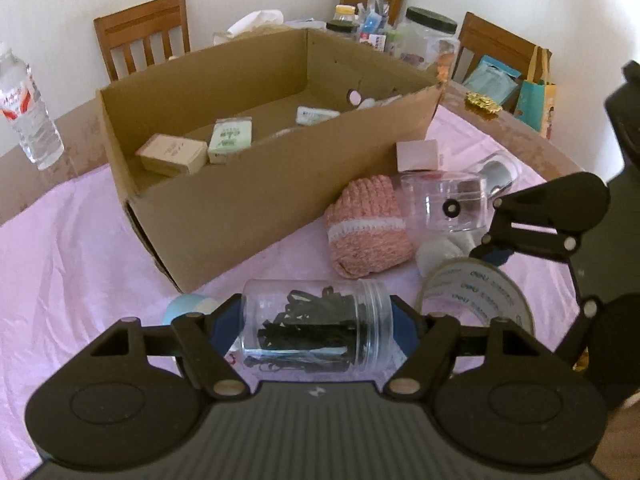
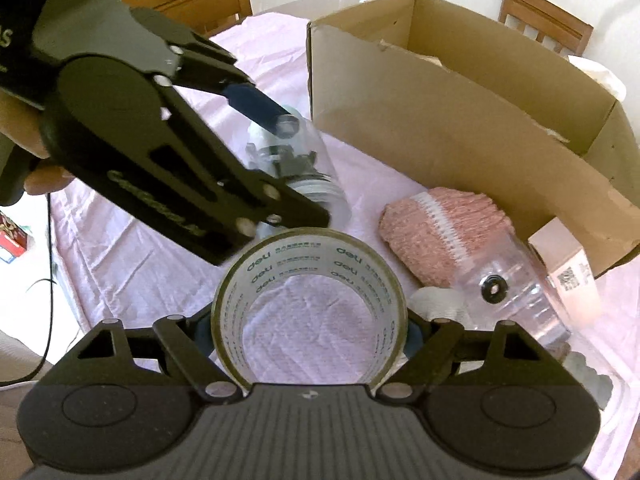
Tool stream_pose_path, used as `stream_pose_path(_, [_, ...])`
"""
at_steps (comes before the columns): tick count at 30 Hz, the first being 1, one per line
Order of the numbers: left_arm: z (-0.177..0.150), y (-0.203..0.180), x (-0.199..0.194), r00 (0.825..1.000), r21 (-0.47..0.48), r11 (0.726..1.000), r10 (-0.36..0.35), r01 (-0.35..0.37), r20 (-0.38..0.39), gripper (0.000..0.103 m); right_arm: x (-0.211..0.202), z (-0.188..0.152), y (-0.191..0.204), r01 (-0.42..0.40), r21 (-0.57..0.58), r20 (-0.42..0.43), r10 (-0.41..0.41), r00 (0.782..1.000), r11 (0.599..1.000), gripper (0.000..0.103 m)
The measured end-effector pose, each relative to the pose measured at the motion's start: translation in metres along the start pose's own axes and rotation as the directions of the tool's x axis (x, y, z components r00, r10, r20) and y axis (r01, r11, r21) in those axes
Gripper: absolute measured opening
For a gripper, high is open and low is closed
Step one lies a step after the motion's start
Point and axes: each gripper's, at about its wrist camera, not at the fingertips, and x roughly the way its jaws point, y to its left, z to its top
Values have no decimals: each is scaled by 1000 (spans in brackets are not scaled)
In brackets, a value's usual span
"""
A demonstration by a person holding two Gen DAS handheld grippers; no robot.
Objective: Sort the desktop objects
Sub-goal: 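Carry the jar and tape roll into the cardboard box and release both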
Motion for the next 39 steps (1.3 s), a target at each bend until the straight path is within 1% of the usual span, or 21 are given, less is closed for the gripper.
stream_pose_path(7, [12,-1,-27,1000,-16,1000,-1,2,27,75,-28,5,-16,-23,16,29,23,999,1000,87])
stream_pose_path(11, [24,0,-42,999,-25,1000,3,-2,49,75,-47,6,-30,-13,16,59,12,998,1000,87])
stream_pose_path(12, [27,0,-45,999,-26,1000,7,-6,54,75,-43,9,-29,-9,15,66,8,998,1000,87])
stream_pose_path(14, [33,-2,-51,998,-25,1000,14,-12,67,75,-53,10,-32,11,2,82,-11,997,1000,87])
stream_pose_path(16, [40,-3,-56,996,-17,1000,22,-20,82,75,-66,18,-33,34,-14,99,-32,995,999,87])
stream_pose_path(20, [53,-4,-63,993,-19,999,37,-35,110,75,-81,31,-39,59,-39,136,-54,989,997,87])
stream_pose_path(21, [57,-3,-63,992,-25,999,40,-38,116,75,-89,31,-41,65,-46,144,-58,988,997,87])
stream_pose_path(28, [84,3,-63,986,-34,997,73,-69,151,75,-100,53,-60,98,-66,192,-84,978,993,87])
stream_pose_path(35, [108,14,-51,983,-50,995,97,-91,154,75,-111,71,-77,137,-99,227,-112,968,986,87])
stream_pose_path(39, [119,21,-40,983,-56,993,108,-100,150,75,-108,82,-91,148,-95,234,-122,964,984,87])
